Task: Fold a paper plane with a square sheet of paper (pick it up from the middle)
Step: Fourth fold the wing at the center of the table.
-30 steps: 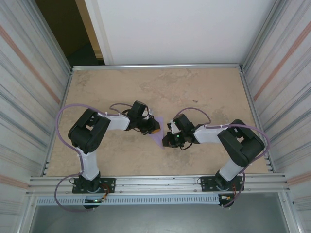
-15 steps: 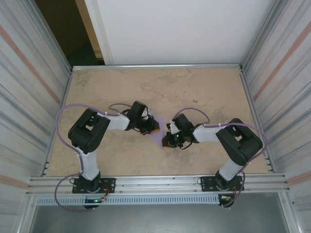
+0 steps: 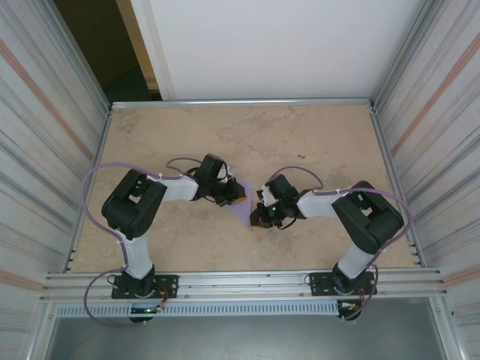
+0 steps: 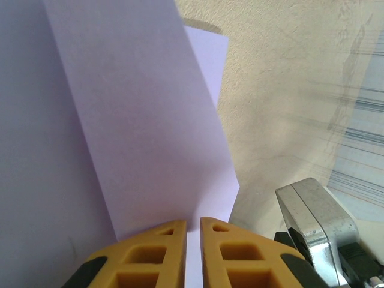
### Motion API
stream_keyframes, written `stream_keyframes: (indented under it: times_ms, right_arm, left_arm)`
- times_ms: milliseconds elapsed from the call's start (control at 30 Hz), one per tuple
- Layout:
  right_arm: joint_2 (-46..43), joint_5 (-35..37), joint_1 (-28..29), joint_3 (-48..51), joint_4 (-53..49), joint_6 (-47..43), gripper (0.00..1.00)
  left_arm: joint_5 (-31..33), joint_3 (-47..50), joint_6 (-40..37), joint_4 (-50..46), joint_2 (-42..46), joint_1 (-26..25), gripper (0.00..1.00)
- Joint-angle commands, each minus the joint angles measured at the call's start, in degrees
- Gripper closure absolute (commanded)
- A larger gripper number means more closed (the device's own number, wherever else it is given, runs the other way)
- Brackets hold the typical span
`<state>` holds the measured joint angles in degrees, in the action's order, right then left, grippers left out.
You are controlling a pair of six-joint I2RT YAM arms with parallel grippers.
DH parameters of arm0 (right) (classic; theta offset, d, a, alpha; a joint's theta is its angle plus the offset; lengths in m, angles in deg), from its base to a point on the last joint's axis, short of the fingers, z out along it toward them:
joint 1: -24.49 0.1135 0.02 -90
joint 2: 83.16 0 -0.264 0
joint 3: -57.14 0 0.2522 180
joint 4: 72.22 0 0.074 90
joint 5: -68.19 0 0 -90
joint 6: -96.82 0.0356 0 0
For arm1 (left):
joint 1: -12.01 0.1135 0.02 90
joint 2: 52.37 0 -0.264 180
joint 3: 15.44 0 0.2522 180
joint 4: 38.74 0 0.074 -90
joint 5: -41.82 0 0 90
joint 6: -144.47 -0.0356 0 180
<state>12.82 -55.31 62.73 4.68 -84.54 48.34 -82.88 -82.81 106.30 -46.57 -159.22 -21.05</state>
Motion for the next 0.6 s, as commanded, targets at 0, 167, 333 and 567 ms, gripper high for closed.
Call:
stream_keyframes:
  times_ms: [0,167,333,567]
  right_arm:
    - [1.90,1.81,-0.28,0.20,-4.90,-1.09,0.94]
    - [2.18,1.56,-0.45,0.05,-5.68,-1.26,0.94]
    - [2.79,1.52,-0.69,-0.13,-6.44,-1.35,0.94]
    - [3.50,1.40,-0.63,-0.15,-6.79,-1.26,0.94]
  left_arm:
    - [-0.27,-1.96,-1.38,-1.20,-0.86,0.33,0.86]
    - [0.05,-2.62,-1.63,-1.80,-1.82,0.49,0.86]
    - [0.42,-2.80,-1.74,-2.24,-2.39,0.65,0.86]
    - [0.09,-3.04,-2.08,-2.16,-2.97,0.87,0.86]
